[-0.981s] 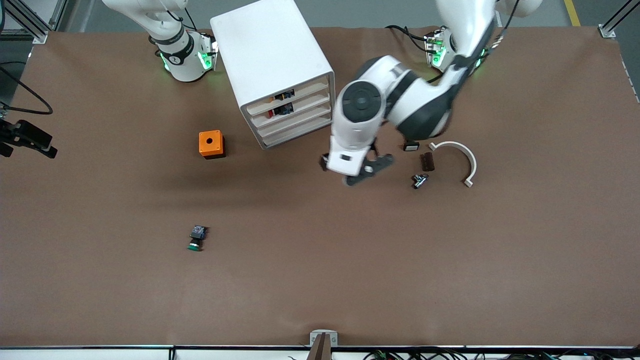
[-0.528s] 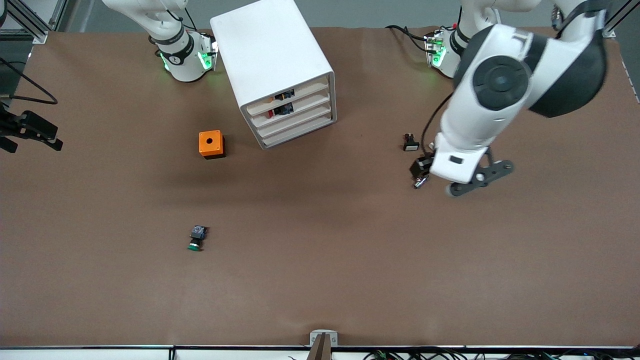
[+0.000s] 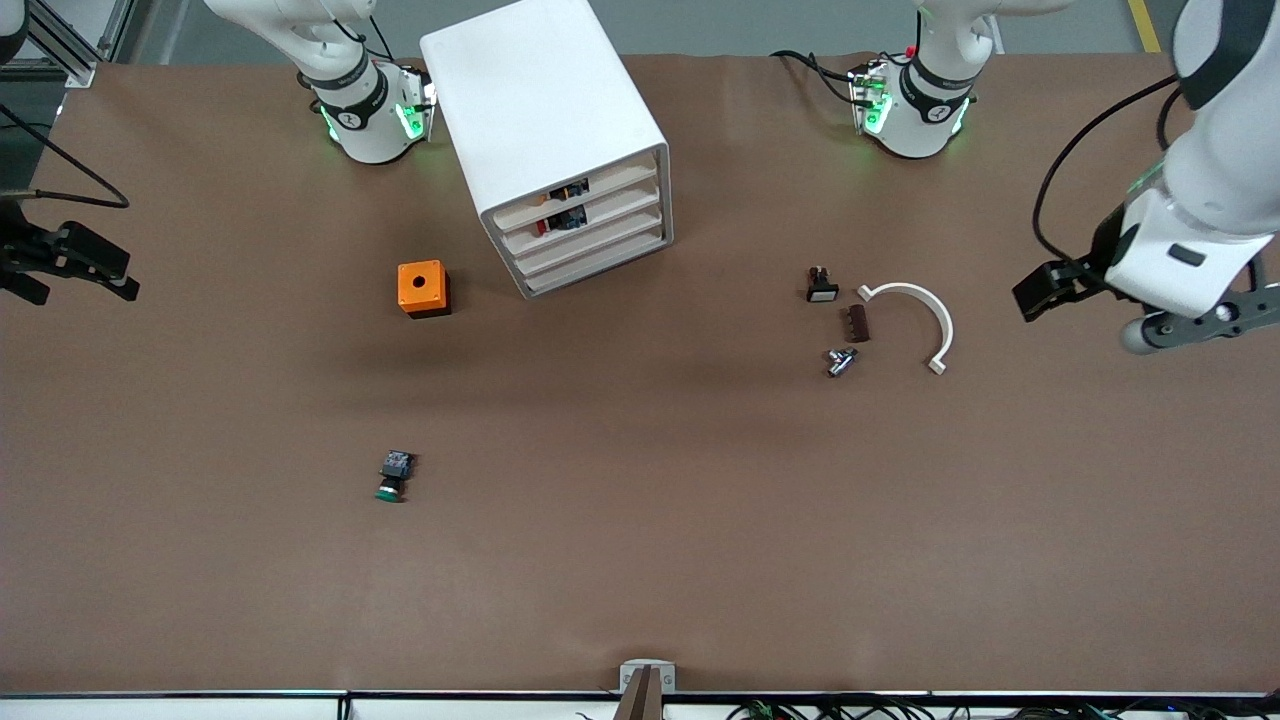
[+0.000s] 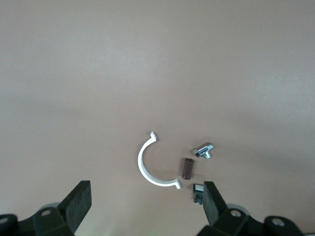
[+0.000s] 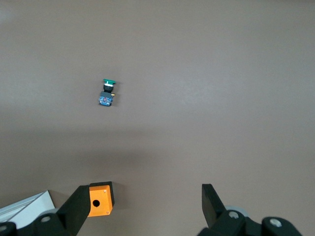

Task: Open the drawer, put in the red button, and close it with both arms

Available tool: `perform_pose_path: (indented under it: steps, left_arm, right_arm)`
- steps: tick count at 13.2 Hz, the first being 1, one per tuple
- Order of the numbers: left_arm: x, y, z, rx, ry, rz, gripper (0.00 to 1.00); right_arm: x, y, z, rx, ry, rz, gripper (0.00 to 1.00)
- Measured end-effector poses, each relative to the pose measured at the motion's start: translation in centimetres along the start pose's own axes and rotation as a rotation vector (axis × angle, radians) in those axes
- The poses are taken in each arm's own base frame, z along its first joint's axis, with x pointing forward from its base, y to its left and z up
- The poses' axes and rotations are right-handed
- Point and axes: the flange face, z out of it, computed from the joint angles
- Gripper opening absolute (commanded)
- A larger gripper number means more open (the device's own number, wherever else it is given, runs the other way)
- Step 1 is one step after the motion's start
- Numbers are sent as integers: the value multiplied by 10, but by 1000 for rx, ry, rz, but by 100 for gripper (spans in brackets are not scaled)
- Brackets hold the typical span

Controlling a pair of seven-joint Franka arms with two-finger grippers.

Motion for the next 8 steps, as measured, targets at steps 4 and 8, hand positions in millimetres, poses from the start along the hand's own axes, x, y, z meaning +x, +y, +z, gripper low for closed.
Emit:
perform_pose_path:
  steps: [4,8]
  left_arm:
    - [-7,-46,-16,-58,0,58,100]
    - [-40,-70,-15,-85,-21,36,100]
  right_arm:
    - [0,-2,1,1,-6,10,100]
    - [-1,-1,-1,0,-5,13,100]
